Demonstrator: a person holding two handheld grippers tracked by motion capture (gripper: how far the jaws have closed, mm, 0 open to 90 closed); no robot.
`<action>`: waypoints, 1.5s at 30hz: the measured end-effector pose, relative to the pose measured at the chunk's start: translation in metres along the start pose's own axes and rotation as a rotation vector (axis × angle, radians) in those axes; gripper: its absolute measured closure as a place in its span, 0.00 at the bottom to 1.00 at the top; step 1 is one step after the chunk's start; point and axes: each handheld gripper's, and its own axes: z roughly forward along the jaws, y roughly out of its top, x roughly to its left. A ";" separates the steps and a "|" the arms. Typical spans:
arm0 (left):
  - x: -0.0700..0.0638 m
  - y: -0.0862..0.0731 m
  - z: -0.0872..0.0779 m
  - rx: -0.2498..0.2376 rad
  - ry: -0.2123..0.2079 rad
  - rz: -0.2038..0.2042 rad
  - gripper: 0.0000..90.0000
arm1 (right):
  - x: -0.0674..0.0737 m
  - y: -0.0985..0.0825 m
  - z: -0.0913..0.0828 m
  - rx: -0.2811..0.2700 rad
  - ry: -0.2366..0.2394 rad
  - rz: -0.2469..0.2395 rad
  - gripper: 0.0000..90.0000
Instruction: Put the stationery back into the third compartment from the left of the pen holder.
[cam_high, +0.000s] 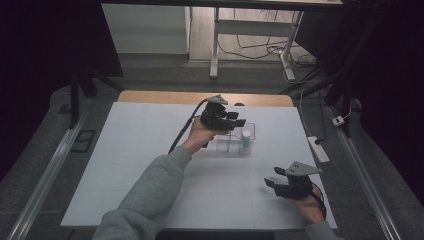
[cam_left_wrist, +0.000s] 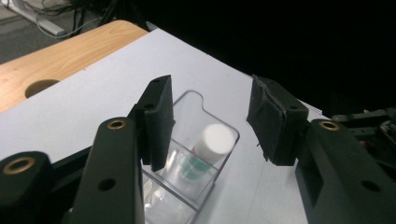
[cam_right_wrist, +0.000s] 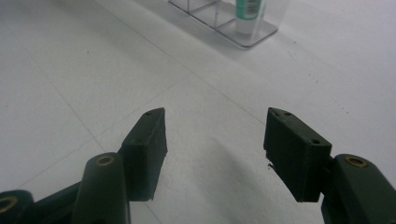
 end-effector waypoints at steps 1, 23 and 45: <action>-0.001 -0.001 -0.004 0.005 0.004 0.008 0.55 | 0.000 0.000 0.000 -0.001 0.000 0.000 0.43; -0.014 -0.090 -0.109 0.064 0.164 0.039 0.54 | -0.002 0.001 -0.002 -0.018 -0.010 0.002 0.43; -0.031 -0.171 -0.177 0.068 0.263 -0.011 0.49 | -0.002 0.001 -0.002 -0.026 -0.004 0.001 0.42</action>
